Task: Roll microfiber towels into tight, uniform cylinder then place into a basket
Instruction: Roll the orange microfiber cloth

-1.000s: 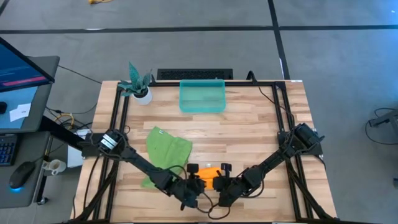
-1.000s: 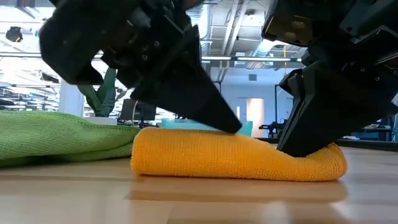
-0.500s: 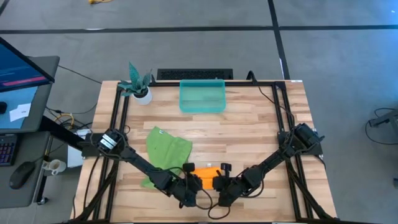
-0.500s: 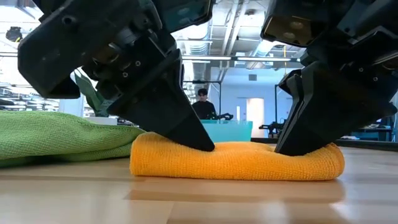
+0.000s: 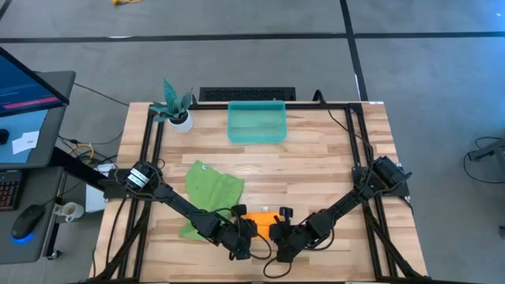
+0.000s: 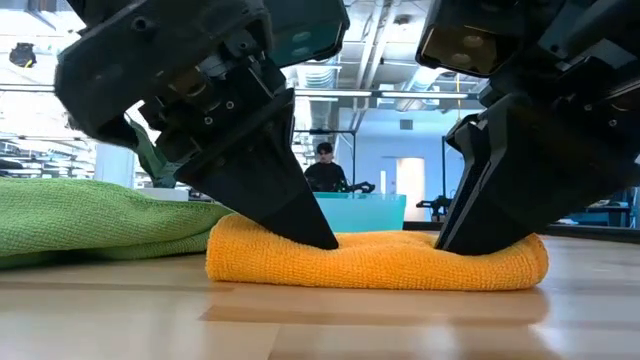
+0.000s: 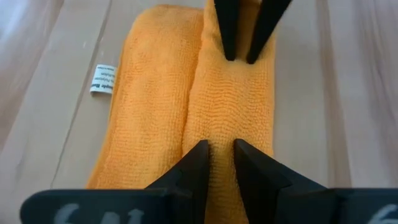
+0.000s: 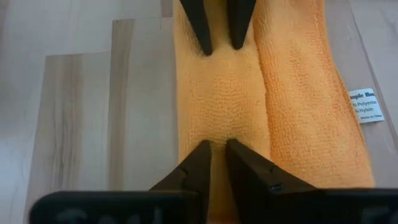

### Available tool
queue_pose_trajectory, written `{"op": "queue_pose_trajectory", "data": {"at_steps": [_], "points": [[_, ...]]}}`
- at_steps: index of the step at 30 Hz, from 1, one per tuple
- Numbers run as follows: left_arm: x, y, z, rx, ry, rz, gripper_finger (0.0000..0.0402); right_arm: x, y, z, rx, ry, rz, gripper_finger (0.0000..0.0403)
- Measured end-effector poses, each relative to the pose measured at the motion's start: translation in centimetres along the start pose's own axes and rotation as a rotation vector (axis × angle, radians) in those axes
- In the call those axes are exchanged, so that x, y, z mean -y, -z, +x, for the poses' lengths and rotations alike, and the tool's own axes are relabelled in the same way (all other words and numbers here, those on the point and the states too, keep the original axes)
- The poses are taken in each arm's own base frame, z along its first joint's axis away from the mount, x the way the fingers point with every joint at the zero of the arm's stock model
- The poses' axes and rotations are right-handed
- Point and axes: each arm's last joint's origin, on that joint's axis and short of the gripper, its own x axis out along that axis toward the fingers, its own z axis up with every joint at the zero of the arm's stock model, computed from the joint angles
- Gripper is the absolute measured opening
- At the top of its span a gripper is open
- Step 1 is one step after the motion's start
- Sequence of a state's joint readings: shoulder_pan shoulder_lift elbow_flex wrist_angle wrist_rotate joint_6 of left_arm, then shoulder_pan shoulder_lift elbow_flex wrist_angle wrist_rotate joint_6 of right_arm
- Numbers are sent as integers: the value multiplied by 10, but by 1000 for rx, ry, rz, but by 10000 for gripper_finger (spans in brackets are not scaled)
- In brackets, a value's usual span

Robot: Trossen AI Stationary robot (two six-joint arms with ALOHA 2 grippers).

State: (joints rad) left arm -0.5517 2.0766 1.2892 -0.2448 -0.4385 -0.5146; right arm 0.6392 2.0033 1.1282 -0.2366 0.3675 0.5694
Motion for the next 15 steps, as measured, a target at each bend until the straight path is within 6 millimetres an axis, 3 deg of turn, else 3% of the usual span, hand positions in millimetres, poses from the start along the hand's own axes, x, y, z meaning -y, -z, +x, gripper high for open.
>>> {"op": "queue_pose_trajectory", "data": {"at_steps": [7,15], "points": [[-3,-1,1,-7,1,-42,71,0,-12,-4,-35,-6,4,121],[-8,-3,4,-15,-10,-128,71,3,-29,-14,-147,10,-26,119]]}}
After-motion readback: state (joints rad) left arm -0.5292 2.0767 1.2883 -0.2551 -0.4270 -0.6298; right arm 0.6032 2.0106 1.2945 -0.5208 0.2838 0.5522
